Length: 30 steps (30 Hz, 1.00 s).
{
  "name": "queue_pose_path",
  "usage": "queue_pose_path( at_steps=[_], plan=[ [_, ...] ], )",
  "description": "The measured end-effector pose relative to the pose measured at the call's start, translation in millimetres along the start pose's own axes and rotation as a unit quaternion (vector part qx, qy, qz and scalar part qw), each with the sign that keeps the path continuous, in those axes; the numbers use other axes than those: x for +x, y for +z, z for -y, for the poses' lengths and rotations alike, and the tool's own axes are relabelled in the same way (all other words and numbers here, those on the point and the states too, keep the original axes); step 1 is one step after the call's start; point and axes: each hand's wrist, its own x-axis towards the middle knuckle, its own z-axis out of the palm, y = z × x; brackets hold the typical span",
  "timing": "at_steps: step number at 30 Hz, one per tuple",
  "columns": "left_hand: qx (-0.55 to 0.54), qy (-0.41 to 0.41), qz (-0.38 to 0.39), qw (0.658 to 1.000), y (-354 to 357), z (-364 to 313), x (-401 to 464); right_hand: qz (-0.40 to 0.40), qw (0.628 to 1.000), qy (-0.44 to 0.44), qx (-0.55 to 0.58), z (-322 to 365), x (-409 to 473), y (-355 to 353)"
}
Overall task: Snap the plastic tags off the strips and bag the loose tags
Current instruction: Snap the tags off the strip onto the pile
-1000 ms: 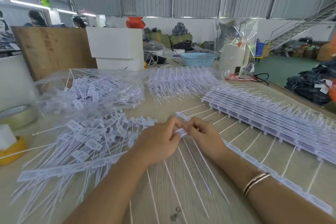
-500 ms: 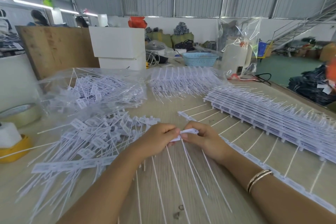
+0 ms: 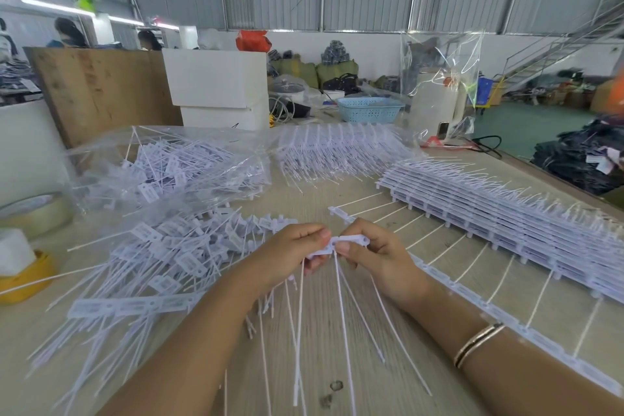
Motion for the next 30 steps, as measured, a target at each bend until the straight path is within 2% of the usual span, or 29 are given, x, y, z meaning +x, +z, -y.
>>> queue_pose_path(
  at_steps=[7,10,14,21,25,26,28,30],
  plan=[
    [-0.071,0.013,0.031,0.997,5,-5,-3,-0.020,0.999,-0.007,0.032,8,0,6],
    [-0.097,0.009,0.018,0.995,4,-5,-4,-0.053,0.998,-0.025,-0.030,8,1,10],
    [-0.126,0.004,0.010,0.992,6,-5,-4,-0.098,0.977,-0.103,-0.156,8,1,13],
    [-0.126,0.004,0.023,0.992,7,2,-1,-0.062,0.997,-0.035,0.035,9,1,12],
    [-0.200,0.012,-0.025,0.979,-3,5,1,-0.114,0.984,0.017,0.135,7,6,-1],
    [-0.210,0.020,-0.044,0.976,-6,5,1,-0.105,0.989,0.027,0.103,6,6,-4],
    [-0.197,0.034,-0.062,0.978,-7,5,1,-0.058,0.994,0.039,-0.082,-1,5,-6],
    [-0.176,0.032,-0.042,0.983,-4,6,1,-0.047,0.969,0.033,-0.239,-9,10,-5]
  ],
)
